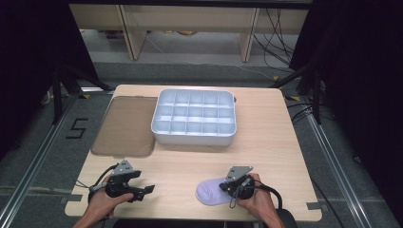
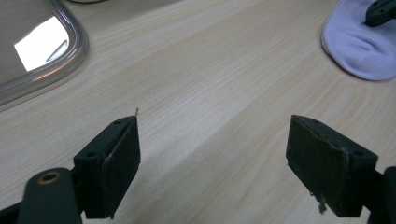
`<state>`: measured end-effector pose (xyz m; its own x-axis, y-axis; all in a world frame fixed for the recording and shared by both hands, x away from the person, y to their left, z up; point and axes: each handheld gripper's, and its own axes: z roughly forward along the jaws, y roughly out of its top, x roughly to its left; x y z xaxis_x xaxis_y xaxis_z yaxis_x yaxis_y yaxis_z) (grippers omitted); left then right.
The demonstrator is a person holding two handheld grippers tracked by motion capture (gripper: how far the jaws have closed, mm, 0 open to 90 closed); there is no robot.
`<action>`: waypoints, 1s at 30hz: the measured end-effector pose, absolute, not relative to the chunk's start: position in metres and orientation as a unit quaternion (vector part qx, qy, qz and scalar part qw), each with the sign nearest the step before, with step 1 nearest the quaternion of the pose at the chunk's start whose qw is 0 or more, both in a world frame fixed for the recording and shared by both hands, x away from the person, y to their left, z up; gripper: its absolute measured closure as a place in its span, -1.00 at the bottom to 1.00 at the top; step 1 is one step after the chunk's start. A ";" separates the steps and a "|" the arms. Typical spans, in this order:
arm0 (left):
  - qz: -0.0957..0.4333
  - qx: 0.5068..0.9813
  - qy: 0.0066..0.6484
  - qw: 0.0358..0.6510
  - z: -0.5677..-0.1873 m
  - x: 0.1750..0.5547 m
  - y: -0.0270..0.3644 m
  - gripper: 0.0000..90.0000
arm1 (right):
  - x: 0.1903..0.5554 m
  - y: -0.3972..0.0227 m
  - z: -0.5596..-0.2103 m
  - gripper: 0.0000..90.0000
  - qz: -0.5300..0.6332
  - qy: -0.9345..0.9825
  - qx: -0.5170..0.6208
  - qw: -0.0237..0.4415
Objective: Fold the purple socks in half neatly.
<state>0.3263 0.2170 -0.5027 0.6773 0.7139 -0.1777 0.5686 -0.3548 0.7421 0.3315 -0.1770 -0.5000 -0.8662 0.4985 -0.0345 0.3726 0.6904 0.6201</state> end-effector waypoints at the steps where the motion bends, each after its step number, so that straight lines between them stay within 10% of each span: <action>1: 0.088 0.818 0.392 0.411 -0.503 0.326 0.217 -0.62 | 0.331 -0.177 -0.500 1.00 0.313 0.914 0.238 0.101; 30: 0.092 0.804 0.402 0.428 -0.502 0.327 0.217 -0.62 | 0.355 -0.086 -0.502 0.98 0.317 0.902 0.278 0.093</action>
<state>0.3269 0.2168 -0.5024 0.6593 0.7256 -0.1972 0.5685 -0.3094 0.7623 0.3552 -0.0864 -0.5019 -0.8275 0.5614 0.0081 0.4431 0.6441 0.6235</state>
